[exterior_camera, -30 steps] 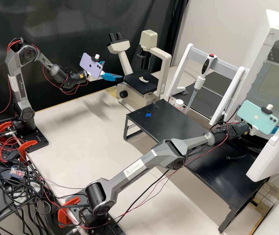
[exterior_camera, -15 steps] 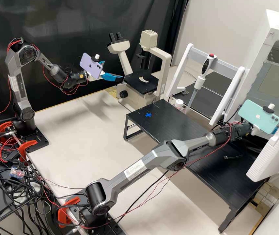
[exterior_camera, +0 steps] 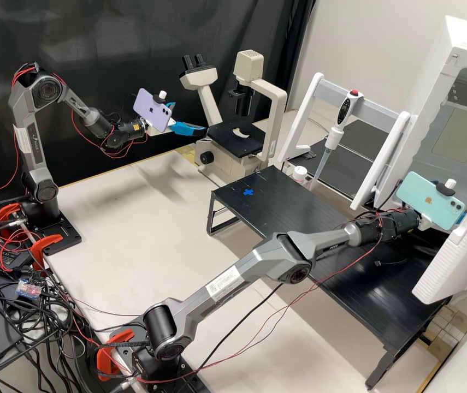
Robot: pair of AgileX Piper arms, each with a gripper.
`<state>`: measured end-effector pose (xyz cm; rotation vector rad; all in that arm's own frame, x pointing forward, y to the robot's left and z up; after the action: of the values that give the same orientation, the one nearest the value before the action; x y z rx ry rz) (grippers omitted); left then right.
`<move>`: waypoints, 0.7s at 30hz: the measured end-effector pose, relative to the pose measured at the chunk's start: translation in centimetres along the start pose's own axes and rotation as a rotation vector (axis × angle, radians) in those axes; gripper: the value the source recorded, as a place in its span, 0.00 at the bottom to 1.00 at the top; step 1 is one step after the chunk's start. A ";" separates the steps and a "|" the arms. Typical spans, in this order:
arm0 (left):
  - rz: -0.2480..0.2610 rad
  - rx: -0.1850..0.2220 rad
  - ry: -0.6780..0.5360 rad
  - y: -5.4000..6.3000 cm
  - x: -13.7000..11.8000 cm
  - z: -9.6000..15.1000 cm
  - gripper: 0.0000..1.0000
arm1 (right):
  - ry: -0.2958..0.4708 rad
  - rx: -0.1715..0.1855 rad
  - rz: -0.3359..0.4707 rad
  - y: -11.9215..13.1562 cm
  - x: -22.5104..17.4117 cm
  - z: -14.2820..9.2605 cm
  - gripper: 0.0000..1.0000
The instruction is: Move the petri dish to the microscope
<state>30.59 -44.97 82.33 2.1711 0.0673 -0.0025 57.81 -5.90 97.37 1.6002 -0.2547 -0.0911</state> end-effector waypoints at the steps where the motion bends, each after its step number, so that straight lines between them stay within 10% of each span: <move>1: 0.000 0.000 0.000 0.0 0.0 0.0 1.00 | -0.002 0.005 0.003 0.1 -0.1 0.0 0.00; 12: 0.000 0.000 0.000 0.0 0.0 0.0 1.00 | -0.036 0.050 -0.005 0.9 -1.3 0.7 0.00; 13: 0.000 0.000 0.000 0.0 0.0 0.0 1.00 | -0.036 0.038 -0.008 1.0 -1.4 0.7 1.00; 21: 0.000 0.000 0.000 0.0 0.0 0.0 1.00 | -0.029 0.003 -0.046 1.1 -2.5 0.9 1.00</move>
<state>30.59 -44.97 82.33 2.1711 0.0673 -0.0025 55.05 -6.27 98.13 1.6091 -0.2411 -0.1495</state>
